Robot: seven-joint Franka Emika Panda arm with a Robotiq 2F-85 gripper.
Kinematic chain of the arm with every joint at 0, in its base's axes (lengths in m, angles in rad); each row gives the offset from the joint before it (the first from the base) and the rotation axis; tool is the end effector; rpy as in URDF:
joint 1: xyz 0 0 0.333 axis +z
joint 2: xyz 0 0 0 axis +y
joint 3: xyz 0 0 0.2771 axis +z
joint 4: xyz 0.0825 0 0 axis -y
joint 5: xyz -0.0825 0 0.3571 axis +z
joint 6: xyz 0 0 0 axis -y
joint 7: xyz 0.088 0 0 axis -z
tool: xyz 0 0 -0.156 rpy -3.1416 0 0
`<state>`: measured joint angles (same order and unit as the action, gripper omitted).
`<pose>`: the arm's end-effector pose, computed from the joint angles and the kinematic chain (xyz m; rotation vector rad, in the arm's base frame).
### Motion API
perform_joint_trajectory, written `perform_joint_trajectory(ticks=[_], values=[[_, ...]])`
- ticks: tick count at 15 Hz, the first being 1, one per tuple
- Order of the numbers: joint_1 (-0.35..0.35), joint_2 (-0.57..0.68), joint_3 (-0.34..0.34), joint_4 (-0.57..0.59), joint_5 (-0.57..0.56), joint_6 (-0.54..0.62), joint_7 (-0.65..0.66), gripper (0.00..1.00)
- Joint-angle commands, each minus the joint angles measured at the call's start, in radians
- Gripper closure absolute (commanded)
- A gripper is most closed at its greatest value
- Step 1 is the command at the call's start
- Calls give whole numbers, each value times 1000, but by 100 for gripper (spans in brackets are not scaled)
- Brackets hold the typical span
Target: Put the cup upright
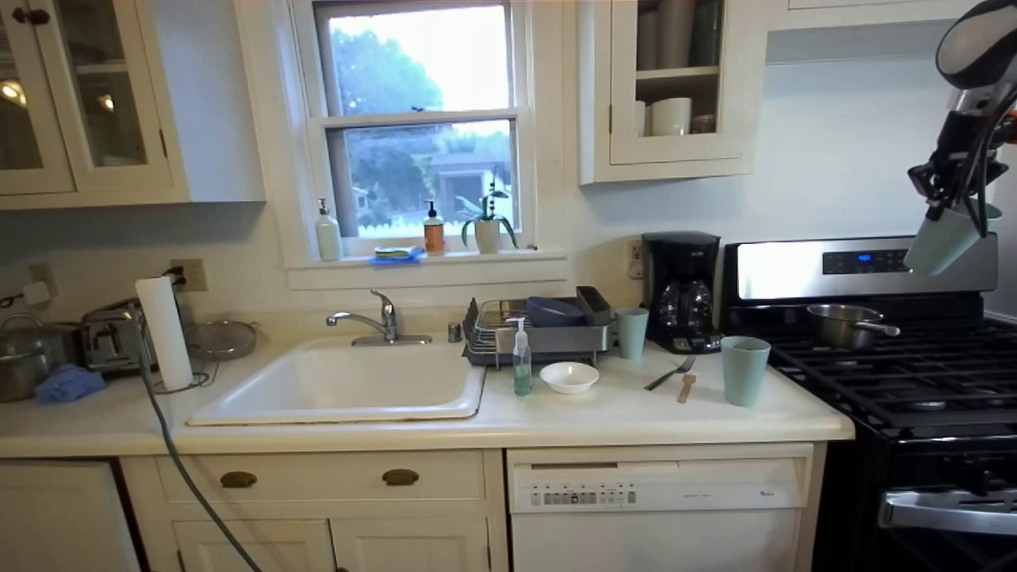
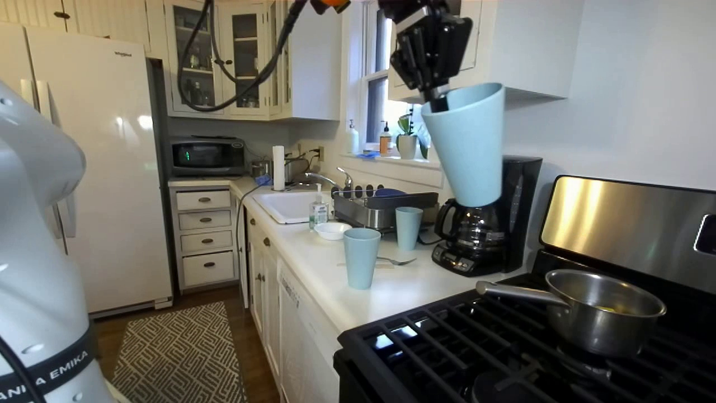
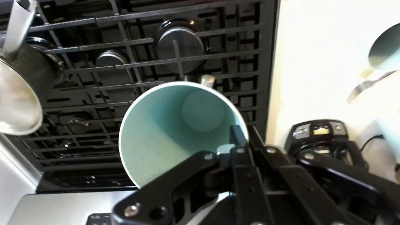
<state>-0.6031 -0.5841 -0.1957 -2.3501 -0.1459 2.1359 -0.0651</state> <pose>0.2829 -0.3153 0.5025 2.7696 -0.9578 0.4736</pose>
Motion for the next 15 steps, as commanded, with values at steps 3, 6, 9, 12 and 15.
perform_joint_trajectory(ticks=[3,6,9,12,15], values=[[245,-168,99,-141,-31,-120,15,99],[261,-130,62,-103,-45,-109,61,96],[252,-125,30,-101,-47,-108,52,96],[251,-125,28,-101,-47,-108,51,96],[327,-72,50,-78,-17,-68,22,99]])
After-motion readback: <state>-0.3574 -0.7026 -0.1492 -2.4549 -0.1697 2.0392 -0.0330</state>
